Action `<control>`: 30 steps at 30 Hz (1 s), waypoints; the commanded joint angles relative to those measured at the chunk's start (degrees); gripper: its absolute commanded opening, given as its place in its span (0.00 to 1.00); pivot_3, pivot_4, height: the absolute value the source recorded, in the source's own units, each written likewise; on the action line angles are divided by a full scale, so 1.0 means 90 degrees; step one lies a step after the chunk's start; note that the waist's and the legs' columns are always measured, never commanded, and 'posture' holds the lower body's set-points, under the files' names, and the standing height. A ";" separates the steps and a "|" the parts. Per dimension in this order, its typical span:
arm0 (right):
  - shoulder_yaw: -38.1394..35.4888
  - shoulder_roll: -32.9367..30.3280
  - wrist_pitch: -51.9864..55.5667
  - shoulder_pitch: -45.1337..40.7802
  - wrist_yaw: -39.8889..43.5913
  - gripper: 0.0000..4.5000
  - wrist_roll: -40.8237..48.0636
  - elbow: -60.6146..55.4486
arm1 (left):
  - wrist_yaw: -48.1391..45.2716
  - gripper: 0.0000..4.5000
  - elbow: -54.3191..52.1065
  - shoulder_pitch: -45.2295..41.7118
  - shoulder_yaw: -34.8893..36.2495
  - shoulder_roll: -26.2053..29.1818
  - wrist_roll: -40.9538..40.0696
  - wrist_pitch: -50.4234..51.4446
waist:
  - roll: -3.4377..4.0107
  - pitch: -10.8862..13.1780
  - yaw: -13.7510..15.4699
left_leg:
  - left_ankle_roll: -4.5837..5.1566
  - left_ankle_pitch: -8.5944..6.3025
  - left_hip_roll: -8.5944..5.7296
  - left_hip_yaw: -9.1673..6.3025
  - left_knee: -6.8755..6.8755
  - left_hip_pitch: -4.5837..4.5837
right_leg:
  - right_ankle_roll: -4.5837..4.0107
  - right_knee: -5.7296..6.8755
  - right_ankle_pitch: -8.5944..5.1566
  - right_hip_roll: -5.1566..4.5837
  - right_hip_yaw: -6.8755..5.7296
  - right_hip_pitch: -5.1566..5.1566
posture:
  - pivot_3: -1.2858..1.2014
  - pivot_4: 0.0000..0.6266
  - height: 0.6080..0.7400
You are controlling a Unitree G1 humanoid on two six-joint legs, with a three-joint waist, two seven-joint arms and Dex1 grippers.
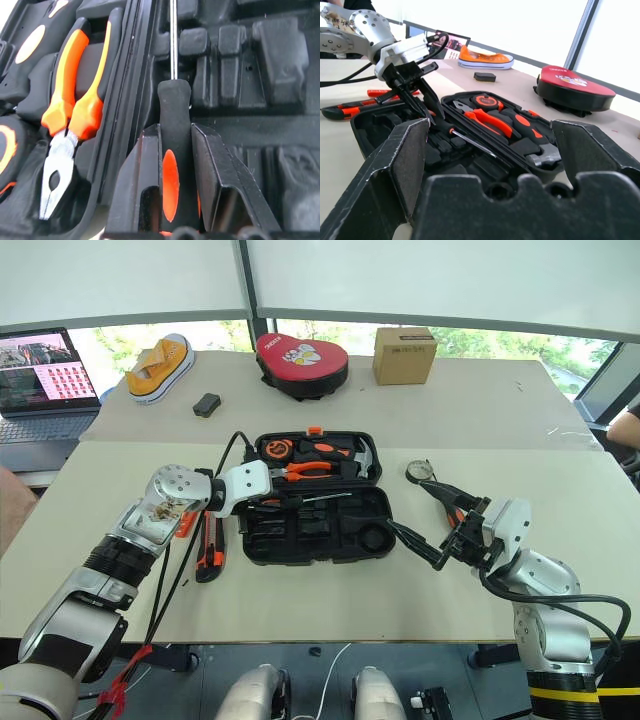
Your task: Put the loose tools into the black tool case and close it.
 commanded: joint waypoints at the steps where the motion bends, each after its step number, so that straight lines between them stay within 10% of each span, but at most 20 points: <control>1: -0.0087 0.0018 0.0056 0.0078 -0.0129 1.00 0.0065 -0.0306 | 0.0079 0.15 0.0316 -0.0237 0.0068 0.0081 0.0328 -0.0368 | 0.0000 0.0000 0.0005 | 0.0000 0.0000 0.0000 0.0000 0.0000 0.0000 | 0.0000 0.0000 0.0000 0.0000 0.0000 0.0000 | 0.52 0.24 1.00; 3: -0.0081 0.0027 0.0085 0.0115 -0.0160 1.00 0.0070 -0.0361 | 0.0132 0.15 0.0512 -0.0322 0.0066 -0.0018 0.0401 -0.0545 | 0.0000 0.0000 -0.0003 | 0.0000 0.0000 0.0001 0.0000 0.0000 0.0002 | 0.0000 0.0002 0.0000 0.0001 0.0001 0.0000 | 0.52 0.24 1.00; 11: -0.0057 0.0029 0.0312 0.0350 -0.0238 1.00 0.0184 -0.0639 | 0.0298 0.82 0.0549 -0.0397 0.0754 -0.0555 -0.0236 -0.0901 | 0.0000 0.0000 0.0034 | 0.0001 0.0001 -0.0002 -0.0010 0.0009 -0.0004 | 0.0003 0.0003 0.0002 -0.0002 -0.0004 0.0002 | 0.52 0.24 1.00; 14: -0.0077 0.0026 0.0388 0.0402 -0.0244 1.00 0.0208 -0.0687 | 0.0313 0.82 0.0404 -0.0284 0.1050 -0.0664 -0.0519 -0.0740 | 0.0000 0.0000 0.0031 | 0.0002 0.0001 -0.0002 -0.0023 0.0011 -0.0004 | 0.0004 0.0004 0.0003 -0.0001 -0.0004 0.0002 | 0.52 0.24 1.00; 24: -0.0093 0.0075 0.0438 0.0444 -0.0295 1.00 0.0200 -0.0720 | 0.0534 0.03 0.0564 0.0257 0.0793 -0.1074 -0.0175 -0.0287 | 0.0000 0.0000 0.0031 | 0.0002 0.0001 -0.0003 -0.0028 0.0012 -0.0003 | 0.0005 0.0004 0.0003 0.0001 -0.0005 0.0004 | 0.52 0.24 1.00; 30: -0.0122 0.0088 0.0429 0.0487 -0.0336 1.00 0.0185 -0.0731 | 0.0800 0.01 0.0911 0.0323 0.0487 -0.1339 0.0229 0.0219 | 0.0002 -0.0005 0.0039 | 0.0002 0.0001 -0.0006 -0.0026 0.0012 0.0014 | 0.0006 0.0002 0.0003 -0.0001 -0.0005 0.0023 | 0.52 0.24 1.00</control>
